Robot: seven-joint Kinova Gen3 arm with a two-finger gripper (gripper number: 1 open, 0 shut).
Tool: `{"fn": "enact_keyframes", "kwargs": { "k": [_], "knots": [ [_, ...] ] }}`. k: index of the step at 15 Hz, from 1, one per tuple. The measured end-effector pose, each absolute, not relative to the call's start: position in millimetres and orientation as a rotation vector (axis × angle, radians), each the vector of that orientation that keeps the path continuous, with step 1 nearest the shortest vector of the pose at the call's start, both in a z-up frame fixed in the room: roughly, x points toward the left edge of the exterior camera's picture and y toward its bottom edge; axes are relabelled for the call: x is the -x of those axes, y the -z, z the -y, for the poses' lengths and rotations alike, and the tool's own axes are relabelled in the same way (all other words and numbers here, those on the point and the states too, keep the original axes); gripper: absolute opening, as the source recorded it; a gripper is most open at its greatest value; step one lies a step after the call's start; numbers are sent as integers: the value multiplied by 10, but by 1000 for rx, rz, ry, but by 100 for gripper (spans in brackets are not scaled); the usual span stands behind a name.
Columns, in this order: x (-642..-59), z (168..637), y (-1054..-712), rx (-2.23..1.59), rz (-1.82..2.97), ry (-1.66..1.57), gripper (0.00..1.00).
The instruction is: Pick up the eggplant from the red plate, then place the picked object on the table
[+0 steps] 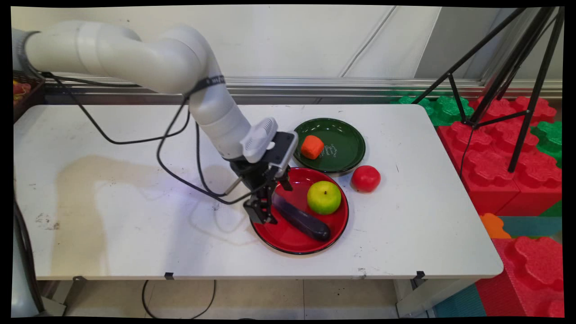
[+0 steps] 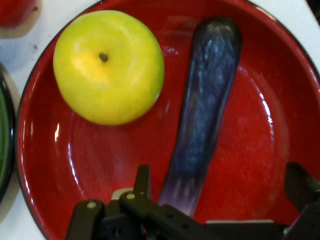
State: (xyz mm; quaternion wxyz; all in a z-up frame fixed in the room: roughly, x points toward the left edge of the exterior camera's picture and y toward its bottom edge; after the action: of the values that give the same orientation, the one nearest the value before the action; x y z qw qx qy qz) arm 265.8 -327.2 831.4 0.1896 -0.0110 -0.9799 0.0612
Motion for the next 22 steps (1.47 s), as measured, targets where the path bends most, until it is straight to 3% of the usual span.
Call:
{"fn": "enact_keyframes", "kwargs": {
  "k": [5,11,12,22],
  "knots": [
    [-2533,3428,-8011,50,2756,-163,100],
    [-2484,3506,-7898,66,2751,-161,100],
    [-2485,3507,-7888,72,2752,-160,0],
    [-2539,3476,-8022,112,2734,-150,0]
  ]
}}
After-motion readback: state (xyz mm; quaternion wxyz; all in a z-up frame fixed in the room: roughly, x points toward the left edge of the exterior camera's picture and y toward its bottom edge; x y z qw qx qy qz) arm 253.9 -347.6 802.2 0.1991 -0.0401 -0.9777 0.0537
